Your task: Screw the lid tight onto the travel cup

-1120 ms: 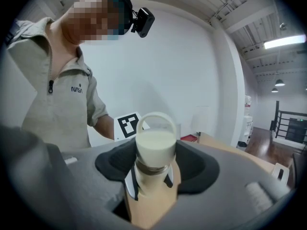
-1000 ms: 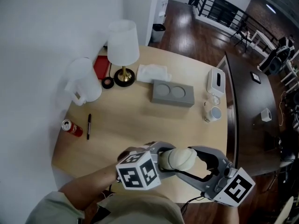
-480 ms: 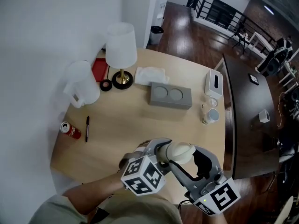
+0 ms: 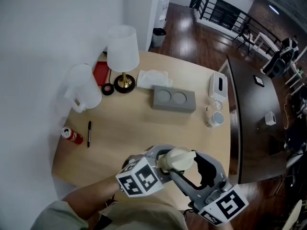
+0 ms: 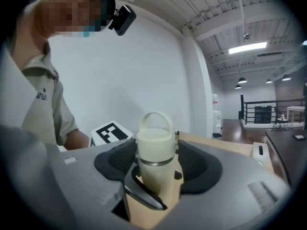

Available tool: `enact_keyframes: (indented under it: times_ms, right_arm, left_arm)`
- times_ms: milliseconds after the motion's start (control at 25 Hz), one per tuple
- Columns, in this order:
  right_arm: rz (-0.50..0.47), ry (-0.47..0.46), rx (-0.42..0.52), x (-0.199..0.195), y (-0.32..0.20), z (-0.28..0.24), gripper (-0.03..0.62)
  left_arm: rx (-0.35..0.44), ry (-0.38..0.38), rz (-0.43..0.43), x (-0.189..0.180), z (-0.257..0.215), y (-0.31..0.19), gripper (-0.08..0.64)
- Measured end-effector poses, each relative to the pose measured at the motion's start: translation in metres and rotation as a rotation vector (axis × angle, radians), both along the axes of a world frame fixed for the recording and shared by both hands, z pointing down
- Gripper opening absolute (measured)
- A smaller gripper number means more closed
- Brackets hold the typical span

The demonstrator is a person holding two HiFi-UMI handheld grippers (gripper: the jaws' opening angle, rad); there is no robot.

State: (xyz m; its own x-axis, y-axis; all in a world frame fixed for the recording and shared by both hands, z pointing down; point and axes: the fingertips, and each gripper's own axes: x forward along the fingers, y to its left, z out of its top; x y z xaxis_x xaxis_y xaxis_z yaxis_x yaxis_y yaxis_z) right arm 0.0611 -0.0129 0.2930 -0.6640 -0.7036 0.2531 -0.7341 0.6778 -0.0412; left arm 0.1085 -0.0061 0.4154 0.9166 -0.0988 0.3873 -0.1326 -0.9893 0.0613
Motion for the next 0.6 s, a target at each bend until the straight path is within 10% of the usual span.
enact_keyframes:
  times_ms: [320, 600]
  right_arm:
    - [-0.329, -0.063, 0.018, -0.004, 0.035, -0.027, 0.299]
    - [-0.452, -0.067, 0.02, -0.018, 0.043, -0.025, 0.299]
  left_arm:
    - [-0.077, -0.036, 0.468, -0.017, -0.018, 0.059, 0.316]
    - [-0.105, -0.032, 0.564, -0.015, -0.023, 0.081, 0.316]
